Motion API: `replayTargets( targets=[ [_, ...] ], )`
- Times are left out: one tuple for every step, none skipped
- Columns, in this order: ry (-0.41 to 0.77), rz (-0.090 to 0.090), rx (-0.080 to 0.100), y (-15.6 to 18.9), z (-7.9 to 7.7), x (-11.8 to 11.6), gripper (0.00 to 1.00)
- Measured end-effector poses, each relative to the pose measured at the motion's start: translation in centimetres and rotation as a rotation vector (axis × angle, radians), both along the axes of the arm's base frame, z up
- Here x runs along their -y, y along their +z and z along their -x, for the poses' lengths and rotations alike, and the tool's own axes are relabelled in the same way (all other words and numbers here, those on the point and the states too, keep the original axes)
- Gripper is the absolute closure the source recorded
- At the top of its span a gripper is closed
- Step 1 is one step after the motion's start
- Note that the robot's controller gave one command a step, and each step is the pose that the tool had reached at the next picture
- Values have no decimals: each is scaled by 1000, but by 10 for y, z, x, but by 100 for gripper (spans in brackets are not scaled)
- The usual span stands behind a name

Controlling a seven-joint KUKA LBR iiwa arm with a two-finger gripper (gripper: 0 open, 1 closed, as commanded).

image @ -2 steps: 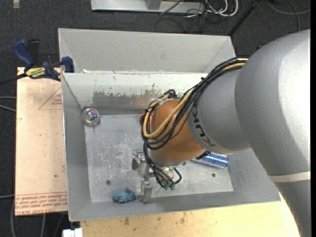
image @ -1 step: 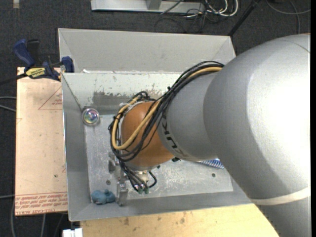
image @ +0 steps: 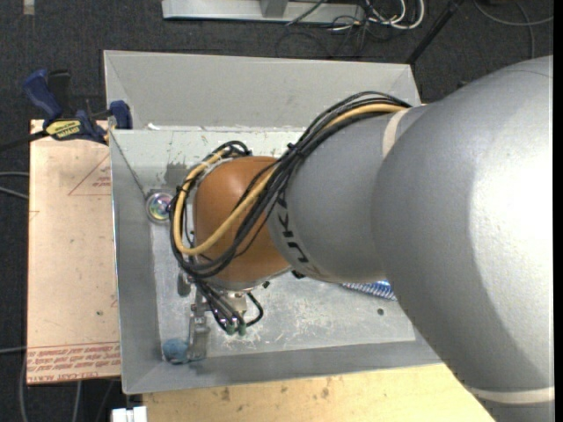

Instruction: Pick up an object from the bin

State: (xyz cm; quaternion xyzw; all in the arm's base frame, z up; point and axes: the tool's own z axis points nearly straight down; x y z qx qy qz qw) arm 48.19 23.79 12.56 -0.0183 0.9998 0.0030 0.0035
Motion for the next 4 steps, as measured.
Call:
replayTargets(
  targets=[
    [22, 4, -1, -50, 1, 9, 0],
    [23, 5, -6, -49, 3, 8, 100],
    [18, 2, -1, -2, -2, -4, 100],
    [31, 0, 4, 81, -10, -16, 100]
  ],
)
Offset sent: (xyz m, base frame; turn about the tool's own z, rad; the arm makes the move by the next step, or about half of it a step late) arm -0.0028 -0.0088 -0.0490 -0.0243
